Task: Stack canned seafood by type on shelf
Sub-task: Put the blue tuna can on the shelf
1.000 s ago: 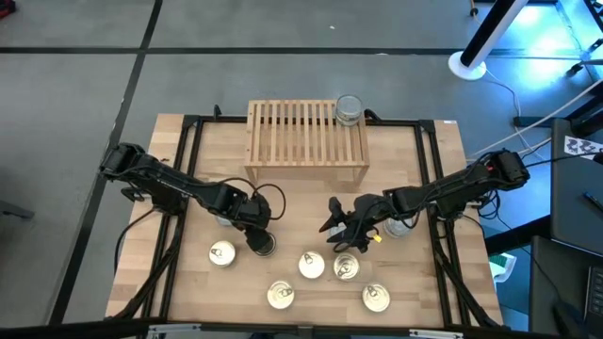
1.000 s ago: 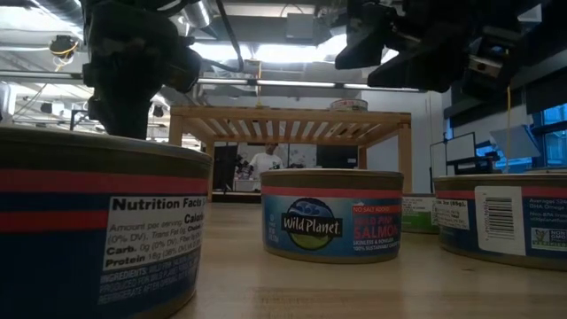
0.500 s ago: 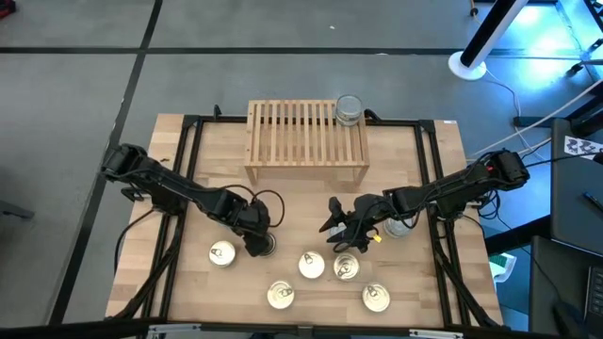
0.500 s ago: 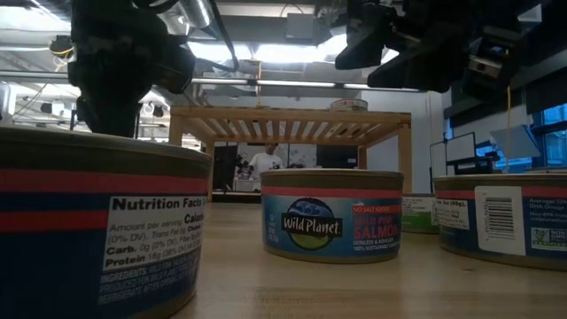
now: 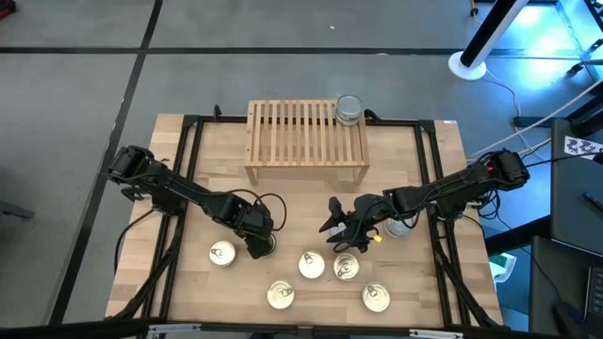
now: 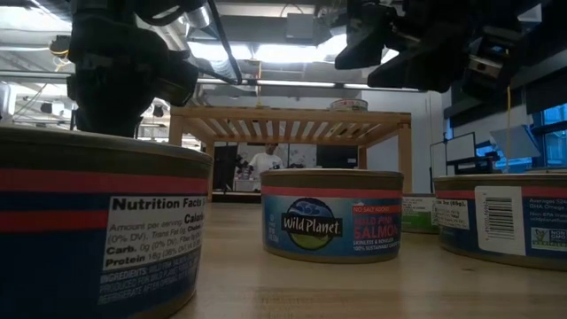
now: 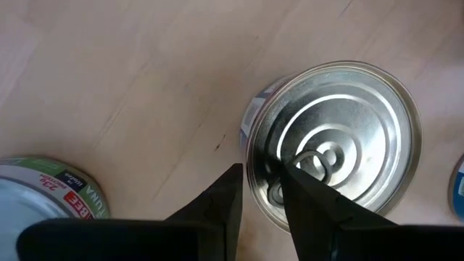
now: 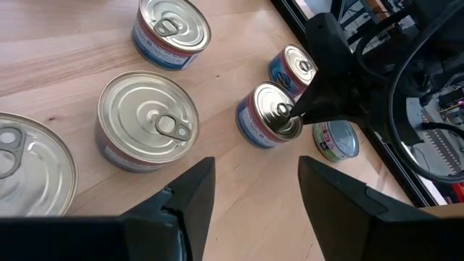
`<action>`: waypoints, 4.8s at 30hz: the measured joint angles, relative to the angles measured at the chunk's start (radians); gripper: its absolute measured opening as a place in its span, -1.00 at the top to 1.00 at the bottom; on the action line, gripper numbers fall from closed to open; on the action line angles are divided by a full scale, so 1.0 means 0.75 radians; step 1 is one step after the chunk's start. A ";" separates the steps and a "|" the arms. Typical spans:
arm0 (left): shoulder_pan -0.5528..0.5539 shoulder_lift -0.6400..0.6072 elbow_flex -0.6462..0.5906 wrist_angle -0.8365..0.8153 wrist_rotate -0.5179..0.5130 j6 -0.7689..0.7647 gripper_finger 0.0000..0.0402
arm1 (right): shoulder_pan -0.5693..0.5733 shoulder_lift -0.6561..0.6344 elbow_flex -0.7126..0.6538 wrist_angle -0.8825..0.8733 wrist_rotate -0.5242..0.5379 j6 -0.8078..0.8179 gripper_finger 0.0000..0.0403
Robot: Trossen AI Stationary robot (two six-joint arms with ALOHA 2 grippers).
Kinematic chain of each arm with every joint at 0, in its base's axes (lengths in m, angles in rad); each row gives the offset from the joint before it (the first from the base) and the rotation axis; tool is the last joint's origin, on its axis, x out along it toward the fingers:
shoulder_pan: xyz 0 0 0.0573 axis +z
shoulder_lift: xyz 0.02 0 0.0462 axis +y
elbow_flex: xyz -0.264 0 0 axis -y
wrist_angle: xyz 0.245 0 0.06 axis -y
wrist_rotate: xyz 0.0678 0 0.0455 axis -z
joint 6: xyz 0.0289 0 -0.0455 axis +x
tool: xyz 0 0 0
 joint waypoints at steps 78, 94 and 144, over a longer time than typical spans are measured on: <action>0.310 0.089 -0.005 0.444 -0.002 -0.181 1.00 | 0.000 0.290 -0.002 0.049 0.304 -0.226 0.01; 0.322 0.088 -0.005 0.528 0.016 -0.131 1.00 | 0.000 0.290 -0.002 0.080 0.303 -0.227 0.01; 0.362 0.155 -0.004 0.581 0.126 -0.146 1.00 | -0.001 0.288 0.000 0.116 0.323 -0.331 0.01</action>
